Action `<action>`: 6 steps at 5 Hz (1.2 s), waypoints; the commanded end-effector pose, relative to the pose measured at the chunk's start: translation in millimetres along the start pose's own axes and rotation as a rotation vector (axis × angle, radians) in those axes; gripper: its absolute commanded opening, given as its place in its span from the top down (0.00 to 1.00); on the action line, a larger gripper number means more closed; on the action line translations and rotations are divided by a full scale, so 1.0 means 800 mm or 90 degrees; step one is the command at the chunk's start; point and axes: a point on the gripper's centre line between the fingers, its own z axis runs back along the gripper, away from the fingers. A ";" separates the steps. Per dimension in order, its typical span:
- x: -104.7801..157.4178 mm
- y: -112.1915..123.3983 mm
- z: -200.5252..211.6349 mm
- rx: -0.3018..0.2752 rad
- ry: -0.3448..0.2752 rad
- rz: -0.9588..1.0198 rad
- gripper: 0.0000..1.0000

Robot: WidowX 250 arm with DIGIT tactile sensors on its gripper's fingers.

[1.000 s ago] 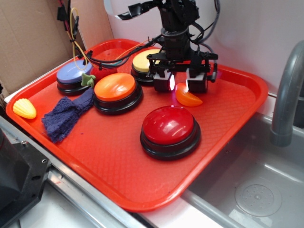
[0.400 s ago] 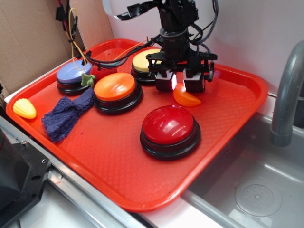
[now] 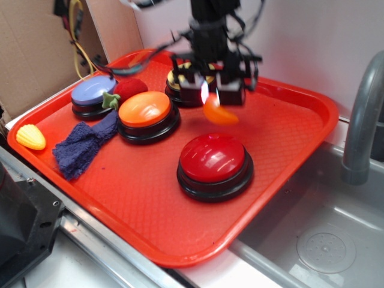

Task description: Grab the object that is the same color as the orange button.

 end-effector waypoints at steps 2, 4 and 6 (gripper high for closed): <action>-0.008 0.067 0.109 -0.035 0.013 -0.062 1.00; -0.038 0.116 0.117 -0.016 0.025 -0.162 1.00; -0.052 0.147 0.126 -0.013 0.022 -0.224 1.00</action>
